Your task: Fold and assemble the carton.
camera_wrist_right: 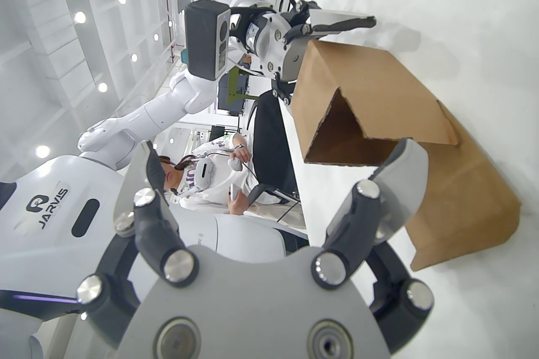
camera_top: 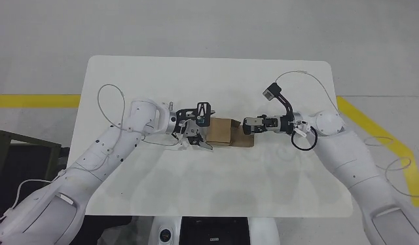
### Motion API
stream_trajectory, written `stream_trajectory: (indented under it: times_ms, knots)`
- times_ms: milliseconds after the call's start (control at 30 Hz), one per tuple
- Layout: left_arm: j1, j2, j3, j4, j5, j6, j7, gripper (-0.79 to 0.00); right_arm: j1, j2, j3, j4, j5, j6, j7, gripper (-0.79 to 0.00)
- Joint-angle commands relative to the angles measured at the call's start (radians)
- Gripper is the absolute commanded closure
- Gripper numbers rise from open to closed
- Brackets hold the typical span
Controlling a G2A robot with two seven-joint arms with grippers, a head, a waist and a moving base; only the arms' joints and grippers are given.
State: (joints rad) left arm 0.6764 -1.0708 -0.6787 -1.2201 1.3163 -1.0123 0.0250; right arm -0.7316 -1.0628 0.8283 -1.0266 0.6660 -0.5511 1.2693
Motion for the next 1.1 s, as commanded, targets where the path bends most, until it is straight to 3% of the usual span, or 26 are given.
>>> stream_trajectory:
  times_ms: [0, 333, 1067]
  knots:
    - [0.000, 0.000, 0.000, -0.001, 0.000, 0.000, -0.001, -0.785, 0.011, -0.004, -0.016, 0.013, 0.003, -0.009, -0.009, -0.785]
    - [0.000, -0.001, 0.000, -0.001, -0.006, 0.000, -0.003, -0.785, 0.064, -0.019, -0.105, 0.048, 0.007, -0.053, -0.053, -0.785]
    - [0.009, -0.009, -0.004, 0.006, -0.015, 0.000, -0.013, -0.785, 0.049, -0.027, -0.186, 0.036, 0.128, -0.043, -0.043, -0.785]
